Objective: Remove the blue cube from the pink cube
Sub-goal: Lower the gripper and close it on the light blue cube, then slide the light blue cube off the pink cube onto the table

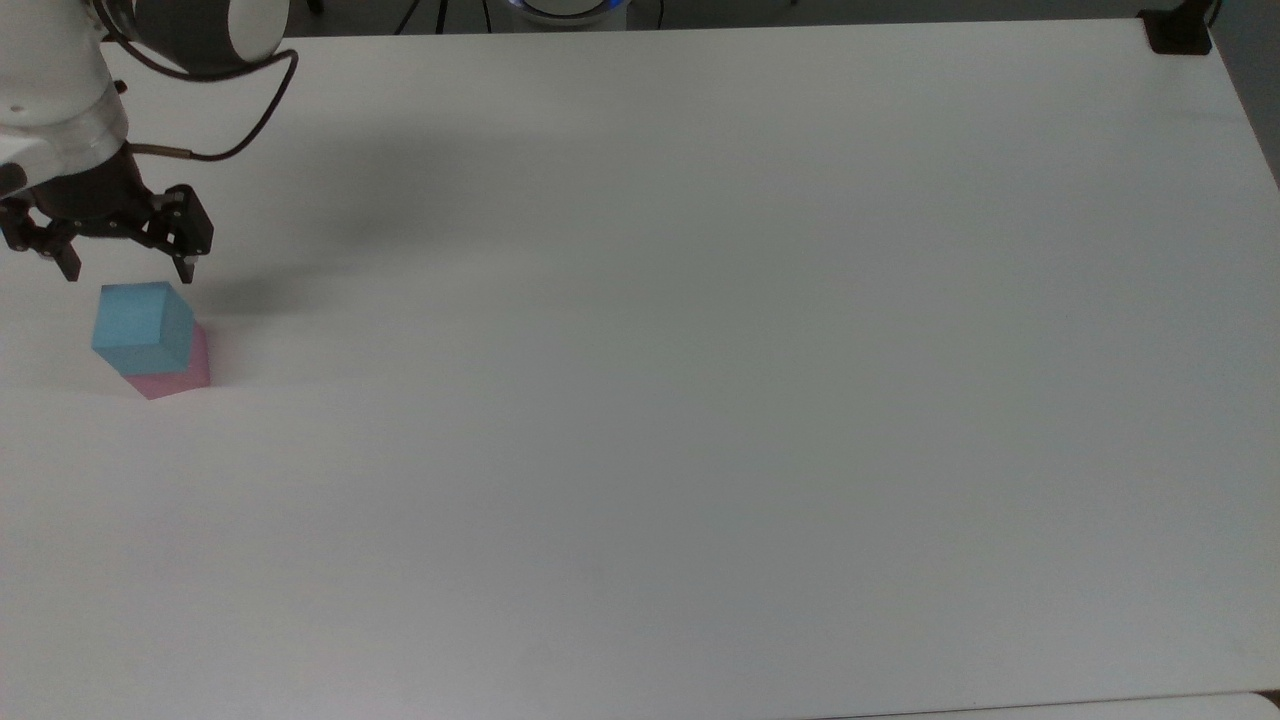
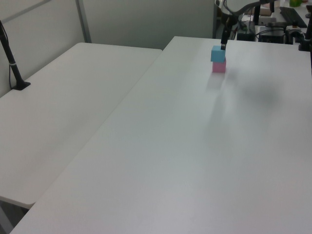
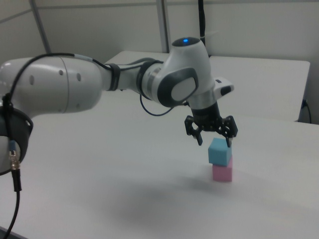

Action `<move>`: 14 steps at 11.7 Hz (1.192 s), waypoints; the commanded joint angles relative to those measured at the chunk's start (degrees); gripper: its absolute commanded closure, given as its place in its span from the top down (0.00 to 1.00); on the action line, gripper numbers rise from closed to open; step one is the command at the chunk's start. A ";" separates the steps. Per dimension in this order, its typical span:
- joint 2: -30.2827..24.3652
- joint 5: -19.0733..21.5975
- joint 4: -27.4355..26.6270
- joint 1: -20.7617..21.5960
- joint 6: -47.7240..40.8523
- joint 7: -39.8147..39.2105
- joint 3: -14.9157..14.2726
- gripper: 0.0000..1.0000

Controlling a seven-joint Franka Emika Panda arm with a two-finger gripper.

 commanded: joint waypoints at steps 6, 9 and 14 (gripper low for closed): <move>4.99 1.63 0.49 -1.11 6.01 3.71 -0.07 0.47; 2.45 2.95 0.49 0.12 5.22 5.20 0.81 0.31; 1.82 2.07 -2.93 12.23 4.42 13.44 0.72 0.35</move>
